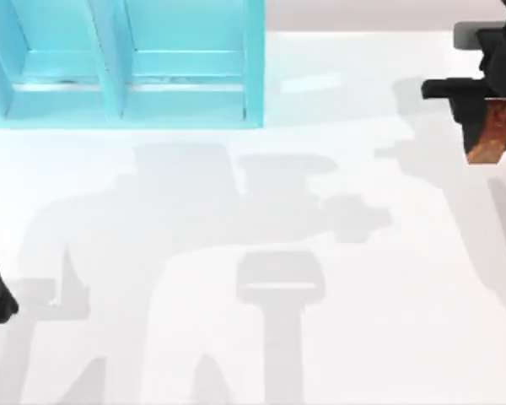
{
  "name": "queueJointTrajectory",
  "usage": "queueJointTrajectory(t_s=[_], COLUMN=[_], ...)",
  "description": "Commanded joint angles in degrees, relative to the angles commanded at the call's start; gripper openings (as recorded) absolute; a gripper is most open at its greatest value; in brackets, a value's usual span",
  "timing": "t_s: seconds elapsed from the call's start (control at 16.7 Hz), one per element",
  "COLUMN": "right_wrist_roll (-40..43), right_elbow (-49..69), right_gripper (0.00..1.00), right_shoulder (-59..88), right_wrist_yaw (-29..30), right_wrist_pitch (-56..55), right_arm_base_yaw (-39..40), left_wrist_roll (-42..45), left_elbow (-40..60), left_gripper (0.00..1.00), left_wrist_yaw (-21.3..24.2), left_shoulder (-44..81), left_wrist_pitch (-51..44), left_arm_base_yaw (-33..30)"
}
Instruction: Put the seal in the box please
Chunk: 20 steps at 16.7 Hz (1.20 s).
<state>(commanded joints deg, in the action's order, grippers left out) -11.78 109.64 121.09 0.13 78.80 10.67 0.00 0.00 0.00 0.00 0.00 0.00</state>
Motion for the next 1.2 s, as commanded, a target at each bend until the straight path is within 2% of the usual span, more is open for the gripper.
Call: queueJointTrajectory(t_s=[0.3,0.54,0.96,1.2], right_wrist_roll=[22.9,34.4,36.5,36.5], right_elbow=[-8.7,-13.9,-15.2,-21.1], right_gripper=[0.00,0.00,0.00,0.00], right_shoulder=[-7.7,-13.5,-14.8,-14.5], right_wrist_yaw=[0.2,0.0,0.0,0.0], right_wrist_pitch=[0.5,-0.1,-0.5,-6.9], right_arm_base_yaw=[-22.5,-34.1,-36.2,-36.1], left_wrist_roll=[0.0,0.0,0.0,0.0], left_elbow=[0.0,0.0,0.0,0.0], left_gripper=[1.00,1.00,1.00,1.00], left_wrist_yaw=[0.0,0.0,0.0,0.0], left_shoulder=[0.0,0.0,0.0,0.0], left_wrist_pitch=[0.0,0.0,0.0,0.0], left_arm_base_yaw=[0.0,0.0,0.0,0.0])
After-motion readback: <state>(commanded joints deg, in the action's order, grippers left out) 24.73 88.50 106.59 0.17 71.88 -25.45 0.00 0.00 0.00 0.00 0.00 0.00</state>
